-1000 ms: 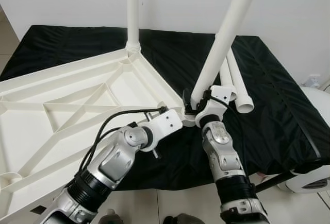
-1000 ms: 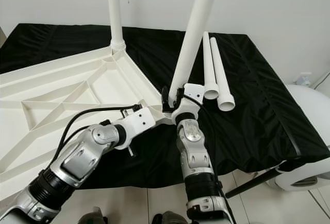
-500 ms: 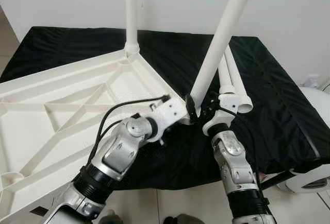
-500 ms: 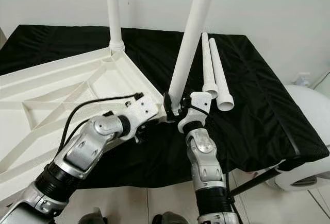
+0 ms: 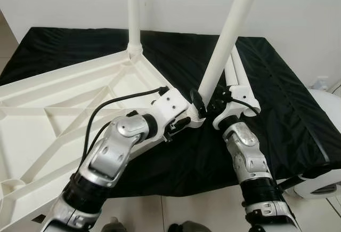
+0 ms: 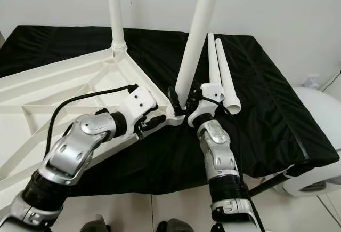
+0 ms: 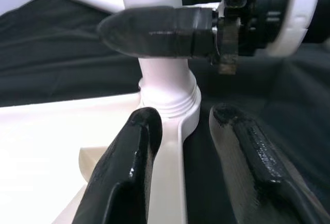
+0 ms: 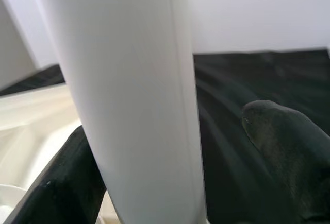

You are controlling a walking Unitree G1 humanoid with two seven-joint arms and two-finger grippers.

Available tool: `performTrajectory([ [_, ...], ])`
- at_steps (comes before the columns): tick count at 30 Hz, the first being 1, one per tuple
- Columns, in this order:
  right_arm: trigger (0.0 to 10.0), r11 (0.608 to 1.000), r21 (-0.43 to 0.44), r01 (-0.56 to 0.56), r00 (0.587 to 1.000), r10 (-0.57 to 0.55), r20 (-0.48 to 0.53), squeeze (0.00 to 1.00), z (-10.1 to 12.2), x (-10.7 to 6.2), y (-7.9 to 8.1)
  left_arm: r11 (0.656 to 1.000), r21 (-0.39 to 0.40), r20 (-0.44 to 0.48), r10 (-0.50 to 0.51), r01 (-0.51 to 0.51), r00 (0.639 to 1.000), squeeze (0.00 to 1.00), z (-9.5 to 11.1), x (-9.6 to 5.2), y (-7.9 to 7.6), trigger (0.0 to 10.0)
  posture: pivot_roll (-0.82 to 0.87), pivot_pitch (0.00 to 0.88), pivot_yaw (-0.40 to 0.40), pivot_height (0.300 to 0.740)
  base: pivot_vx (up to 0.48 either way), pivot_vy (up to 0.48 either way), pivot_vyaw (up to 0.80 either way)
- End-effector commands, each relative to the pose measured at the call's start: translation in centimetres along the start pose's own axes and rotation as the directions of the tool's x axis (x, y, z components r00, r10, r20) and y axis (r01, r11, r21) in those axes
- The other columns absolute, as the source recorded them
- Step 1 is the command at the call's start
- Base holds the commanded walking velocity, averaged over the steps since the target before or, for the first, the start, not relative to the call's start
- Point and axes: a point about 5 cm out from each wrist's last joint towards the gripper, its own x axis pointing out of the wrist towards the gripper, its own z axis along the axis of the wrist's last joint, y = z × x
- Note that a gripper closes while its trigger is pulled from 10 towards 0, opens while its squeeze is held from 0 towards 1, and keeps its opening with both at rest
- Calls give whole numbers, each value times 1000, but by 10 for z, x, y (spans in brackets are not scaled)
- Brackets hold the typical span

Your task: Building children table

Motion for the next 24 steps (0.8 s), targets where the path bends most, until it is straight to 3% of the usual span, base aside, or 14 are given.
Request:
performTrajectory([
  [1, 10000, 997, 18, -71, 998, 71, 0, 0, 4, 4, -3, 999, -12, 54, -52, 53, 997, 0, 9, -10, 0, 10000, 41, 102, -112, 740, 0, 0, 0],
  [6, 10000, 995, 6, -95, 996, 95, 1, 0, 6, 10, -8, 997, -33, 98, -67, 71, 993, 0, 15, -15, 0, 10000, 36, 126, -119, 740, 0, 0, 0],
  [9, 10000, 993, -16, -117, 993, 117, 19, 0, 16, 23, -16, 993, -71, 127, -86, 95, 988, 0, 17, -19, -1, 10000, 27, 150, -122, 740, 0, 0, 0],
  [12, 10000, 990, -32, -137, 989, 139, 41, 0, 25, 37, -18, 988, -86, 121, -115, 126, 986, 0, 12, -20, -6, 10000, 20, 161, -117, 740, 0, 0, 0],
  [24, 10000, 988, -20, -155, 983, 156, 99, 0, 35, 55, -27, 973, -184, 107, -118, 137, 987, 0, 4, -38, -16, 10000, 43, 148, -99, 740, 0, 0, 0],
])
